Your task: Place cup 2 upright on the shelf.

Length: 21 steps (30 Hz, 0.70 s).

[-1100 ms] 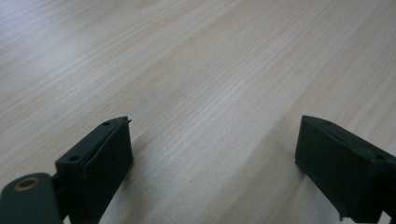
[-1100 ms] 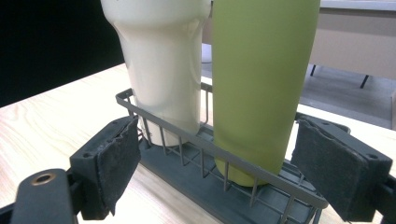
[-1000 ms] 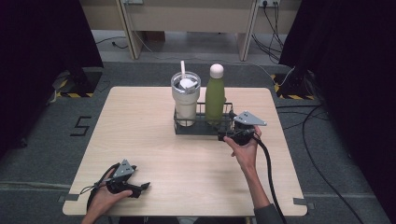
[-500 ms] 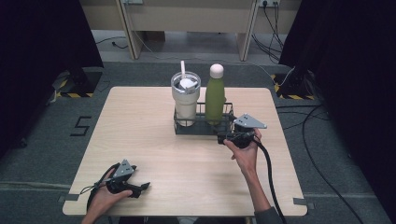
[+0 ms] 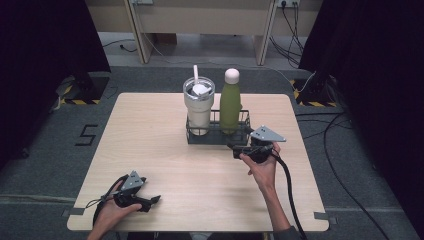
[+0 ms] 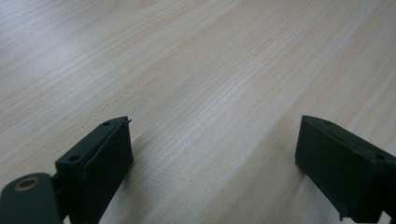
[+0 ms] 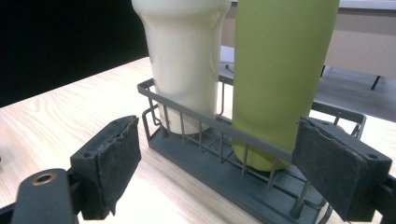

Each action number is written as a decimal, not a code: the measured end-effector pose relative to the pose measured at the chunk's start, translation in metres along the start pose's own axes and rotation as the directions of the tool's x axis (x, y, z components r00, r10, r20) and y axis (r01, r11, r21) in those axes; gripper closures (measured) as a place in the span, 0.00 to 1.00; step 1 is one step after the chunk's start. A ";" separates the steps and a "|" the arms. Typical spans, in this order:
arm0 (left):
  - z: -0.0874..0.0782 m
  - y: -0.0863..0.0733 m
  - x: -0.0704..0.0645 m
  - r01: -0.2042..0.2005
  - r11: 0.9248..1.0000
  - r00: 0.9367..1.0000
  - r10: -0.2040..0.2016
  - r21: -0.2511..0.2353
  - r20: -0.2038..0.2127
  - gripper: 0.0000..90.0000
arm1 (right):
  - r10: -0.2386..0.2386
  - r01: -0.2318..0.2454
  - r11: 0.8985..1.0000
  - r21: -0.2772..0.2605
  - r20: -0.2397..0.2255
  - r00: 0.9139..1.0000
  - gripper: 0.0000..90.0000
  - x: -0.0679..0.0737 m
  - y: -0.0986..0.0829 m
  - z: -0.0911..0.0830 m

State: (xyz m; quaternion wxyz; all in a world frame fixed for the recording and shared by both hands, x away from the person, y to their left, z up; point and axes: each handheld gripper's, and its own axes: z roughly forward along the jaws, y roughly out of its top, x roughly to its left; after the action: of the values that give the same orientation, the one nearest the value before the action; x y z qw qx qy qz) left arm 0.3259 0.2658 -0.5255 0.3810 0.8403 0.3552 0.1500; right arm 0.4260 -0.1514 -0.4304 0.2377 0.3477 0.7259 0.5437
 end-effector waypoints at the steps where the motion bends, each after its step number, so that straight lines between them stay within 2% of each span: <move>1: 0.000 0.000 0.000 0.000 1.000 1.000 0.000 0.000 0.000 0.11 | 0.000 0.000 1.000 -0.001 -0.001 1.000 0.17 0.000 -0.001 -0.001; 21: 0.000 0.000 0.000 0.000 1.000 1.000 0.000 0.000 0.000 0.11 | -0.010 0.010 1.000 -0.007 -0.025 1.000 0.17 0.013 -0.012 -0.014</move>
State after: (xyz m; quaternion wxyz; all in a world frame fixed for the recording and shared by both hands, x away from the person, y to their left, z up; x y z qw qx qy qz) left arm 0.3259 0.2658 -0.5255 0.3811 0.8404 0.3550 0.1502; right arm 0.4048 -0.1519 -0.4373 0.2324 0.3365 0.7287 0.5493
